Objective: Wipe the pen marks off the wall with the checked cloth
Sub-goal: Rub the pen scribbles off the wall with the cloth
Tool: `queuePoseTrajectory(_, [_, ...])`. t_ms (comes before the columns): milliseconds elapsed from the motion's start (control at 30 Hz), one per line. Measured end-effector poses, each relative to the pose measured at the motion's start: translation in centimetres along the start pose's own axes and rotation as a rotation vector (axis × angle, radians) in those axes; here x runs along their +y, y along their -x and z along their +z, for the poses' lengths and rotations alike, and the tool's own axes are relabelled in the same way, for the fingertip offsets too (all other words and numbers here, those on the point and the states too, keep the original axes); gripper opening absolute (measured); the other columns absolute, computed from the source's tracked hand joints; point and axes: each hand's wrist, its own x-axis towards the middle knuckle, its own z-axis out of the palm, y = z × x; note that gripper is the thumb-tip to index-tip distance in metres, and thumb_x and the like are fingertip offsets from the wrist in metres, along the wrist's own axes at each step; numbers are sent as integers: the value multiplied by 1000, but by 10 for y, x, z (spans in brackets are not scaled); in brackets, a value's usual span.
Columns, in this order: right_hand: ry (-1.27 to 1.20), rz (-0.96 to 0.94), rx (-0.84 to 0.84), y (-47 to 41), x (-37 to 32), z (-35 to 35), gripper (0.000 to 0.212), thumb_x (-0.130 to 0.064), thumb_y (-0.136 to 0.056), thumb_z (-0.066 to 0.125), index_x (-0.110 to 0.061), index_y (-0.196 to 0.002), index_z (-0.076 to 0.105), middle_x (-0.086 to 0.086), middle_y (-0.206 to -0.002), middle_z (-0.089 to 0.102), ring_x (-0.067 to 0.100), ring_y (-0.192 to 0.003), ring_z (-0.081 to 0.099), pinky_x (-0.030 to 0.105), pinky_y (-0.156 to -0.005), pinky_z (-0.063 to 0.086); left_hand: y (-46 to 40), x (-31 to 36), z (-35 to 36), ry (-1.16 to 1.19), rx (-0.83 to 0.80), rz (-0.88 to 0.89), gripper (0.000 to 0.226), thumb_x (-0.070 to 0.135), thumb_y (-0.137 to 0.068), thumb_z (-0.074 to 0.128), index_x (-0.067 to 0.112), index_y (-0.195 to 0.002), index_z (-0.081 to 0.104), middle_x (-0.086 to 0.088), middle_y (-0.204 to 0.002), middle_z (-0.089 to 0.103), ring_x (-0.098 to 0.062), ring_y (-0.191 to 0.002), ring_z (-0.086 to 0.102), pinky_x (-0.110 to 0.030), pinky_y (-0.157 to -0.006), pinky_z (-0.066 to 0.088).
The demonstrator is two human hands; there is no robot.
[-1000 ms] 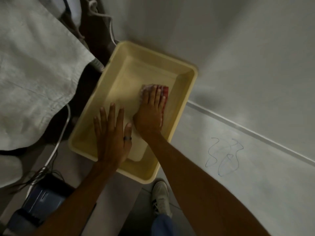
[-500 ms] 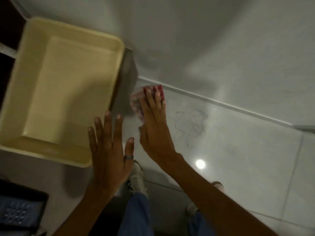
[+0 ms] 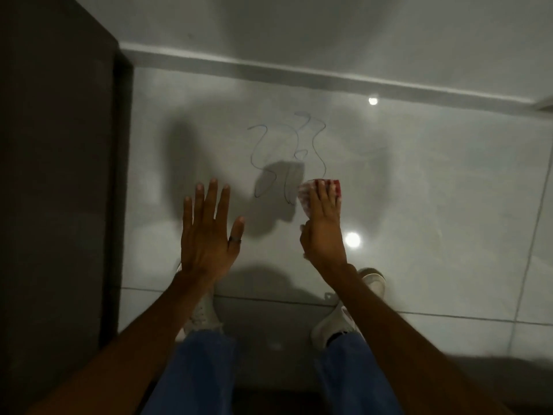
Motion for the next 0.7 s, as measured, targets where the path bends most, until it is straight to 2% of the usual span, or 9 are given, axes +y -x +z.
queuePoseTrajectory(100, [8, 19, 40, -13, 38, 30, 74, 3, -104, 50, -9, -168, 15, 14, -179, 1, 25, -163, -16, 47, -137, -9, -22, -6, 46, -9, -40, 12, 78, 58, -110, 22, 13, -174, 18, -15, -182, 8, -36, -168, 0, -59, -138, 9])
queuePoseTrajectory(200, [3, -23, 25, -27, 67, 63, 72, 2, -103, 47, -7, -168, 17, 15, -179, 2, 25, -163, -16, 52, -138, -2, -48, -19, 82, -16, -1, 31, 76, 55, -110, 25, 12, -173, 22, -17, -181, 13, -39, -168, 5, -59, -137, 10])
queuePoseTrajectory(300, [88, -131, -100, -37, 94, 99, 72, -31, -107, 40, -12, -170, 10, 11, -180, -2, 26, -166, -14, 51, -138, -4, -80, -38, 120, -24, 75, 15, 73, 52, -111, 31, 12, -172, 26, -19, -180, 18, -43, -167, 14, -61, -136, 12])
queuePoseTrajectory(333, [182, -187, -100, -41, 101, 108, 72, -44, -109, 33, -15, -170, 7, 9, -180, -3, 26, -166, -13, 49, -138, -5, -90, -44, 130, -22, 96, -2, 72, 51, -112, 32, 13, -172, 26, -19, -180, 18, -44, -167, 15, -61, -135, 12])
queuePoseTrajectory(400, [345, -330, -38, -53, 115, 116, 71, -55, -110, 23, -21, -170, 5, 8, -180, 3, 26, -167, -5, 48, -138, 0, -107, -56, 147, -23, 140, -13, 71, 51, -112, 34, 15, -173, 25, -18, -181, 18, -44, -167, 15, -61, -136, 11])
queuePoseTrajectory(500, [455, -413, 135, -84, 134, 108, 67, -53, -110, 20, -23, -170, 17, 8, -179, 14, 27, -168, 7, 51, -137, 3, -118, -73, 166, -84, 238, 29, 70, 54, -113, 30, 22, -174, 20, -14, -181, 17, -40, -168, 14, -55, -136, 3])
queuePoseTrajectory(600, [434, -126, 300, -104, 126, 104, 68, -51, -109, 20, -21, -170, 14, 9, -180, 10, 29, -168, 3, 54, -137, 0, -119, -77, 171, -85, 292, 46, 69, 56, -112, 26, 26, -174, 18, -11, -182, 17, -38, -168, 14, -54, -136, 3])
queuePoseTrajectory(633, [434, -107, 299, -102, 118, 108, 69, -51, -109, 21, -21, -170, 12, 9, -180, 8, 29, -168, 1, 54, -137, 0, -119, -77, 171, -81, 304, 44, 69, 57, -112, 26, 26, -174, 19, -11, -182, 18, -37, -168, 15, -55, -136, 5])
queuePoseTrajectory(700, [497, -341, 180, -93, 109, 120, 69, -52, -110, 24, -21, -170, 15, 10, -180, 12, 30, -168, 3, 57, -136, 7, -119, -76, 169, -62, 311, 46, 70, 56, -112, 28, 26, -174, 20, -11, -181, 18, -38, -168, 16, -57, -136, 8])
